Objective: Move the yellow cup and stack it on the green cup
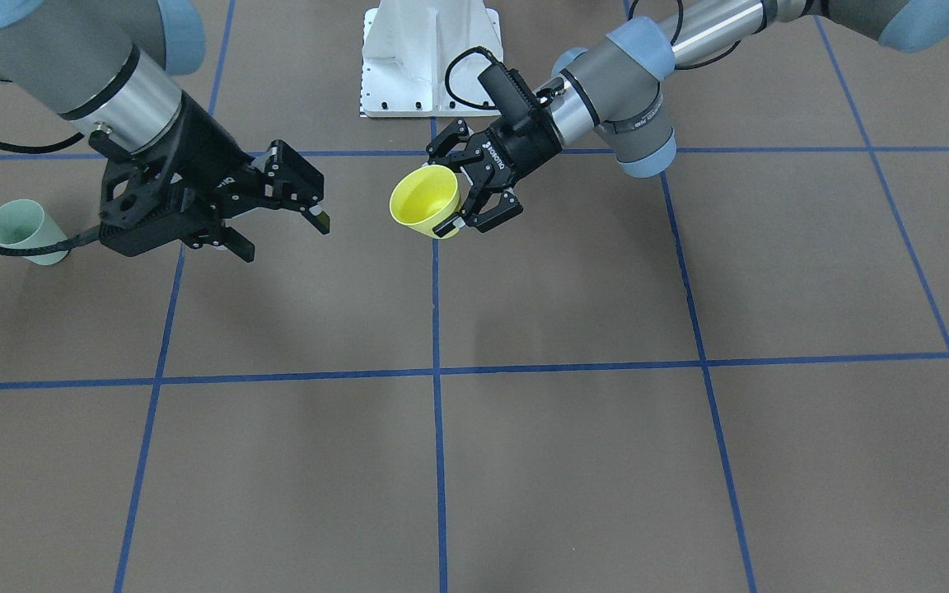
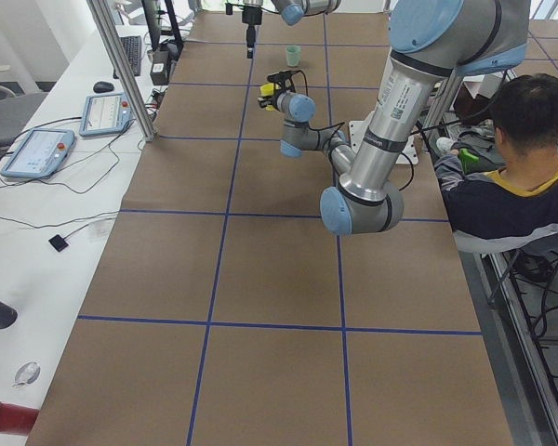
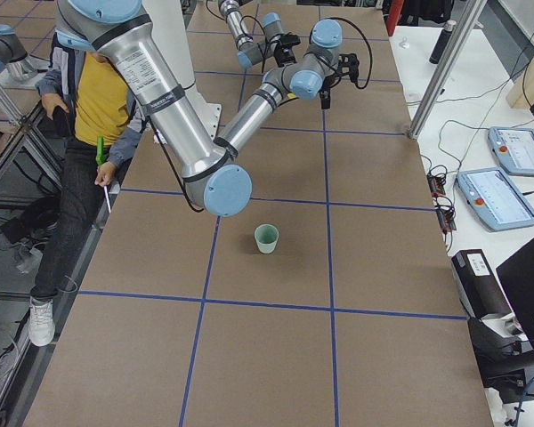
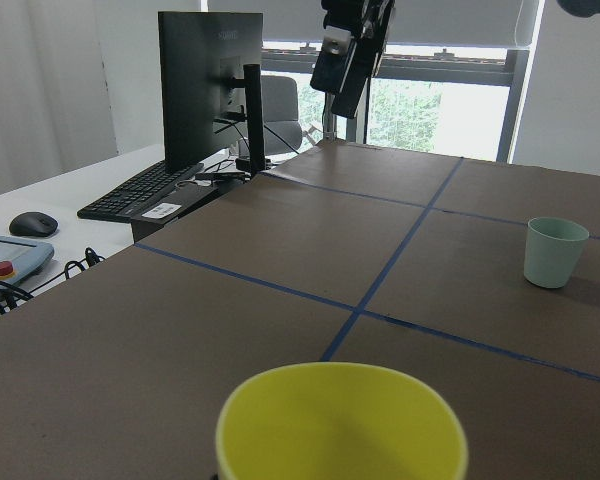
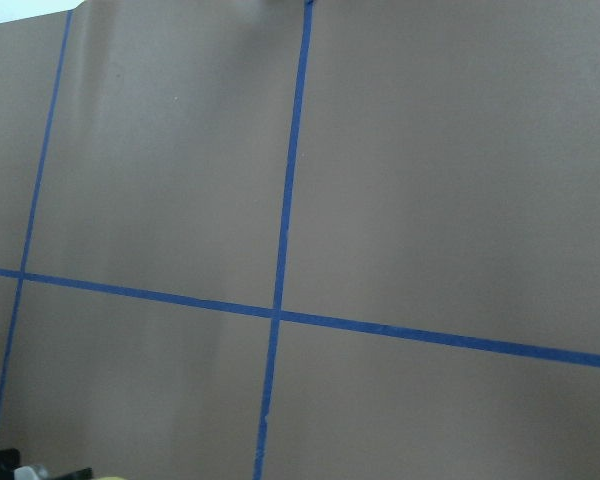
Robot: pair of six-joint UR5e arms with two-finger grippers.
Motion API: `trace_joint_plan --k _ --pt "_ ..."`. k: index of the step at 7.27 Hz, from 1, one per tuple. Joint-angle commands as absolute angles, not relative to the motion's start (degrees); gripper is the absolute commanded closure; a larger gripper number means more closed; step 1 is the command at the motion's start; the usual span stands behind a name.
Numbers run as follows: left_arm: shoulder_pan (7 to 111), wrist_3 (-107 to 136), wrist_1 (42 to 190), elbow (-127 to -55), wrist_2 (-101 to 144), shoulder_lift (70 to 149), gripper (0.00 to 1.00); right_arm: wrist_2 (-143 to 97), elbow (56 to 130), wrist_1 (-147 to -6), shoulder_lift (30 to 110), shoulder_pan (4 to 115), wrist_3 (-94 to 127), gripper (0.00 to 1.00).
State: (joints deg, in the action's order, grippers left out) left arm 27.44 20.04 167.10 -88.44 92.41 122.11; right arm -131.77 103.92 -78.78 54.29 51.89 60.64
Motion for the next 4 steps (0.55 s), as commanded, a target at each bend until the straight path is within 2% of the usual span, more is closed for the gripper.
trace_joint_plan --k 1,4 --pt "26.8 20.0 168.8 -88.4 92.4 122.3 0.83 -131.4 104.2 -80.6 51.7 47.7 62.4 0.0" --pt "26.7 20.0 169.2 -88.3 92.4 122.3 0.82 -127.4 104.2 -83.6 50.3 43.4 65.4 0.0"
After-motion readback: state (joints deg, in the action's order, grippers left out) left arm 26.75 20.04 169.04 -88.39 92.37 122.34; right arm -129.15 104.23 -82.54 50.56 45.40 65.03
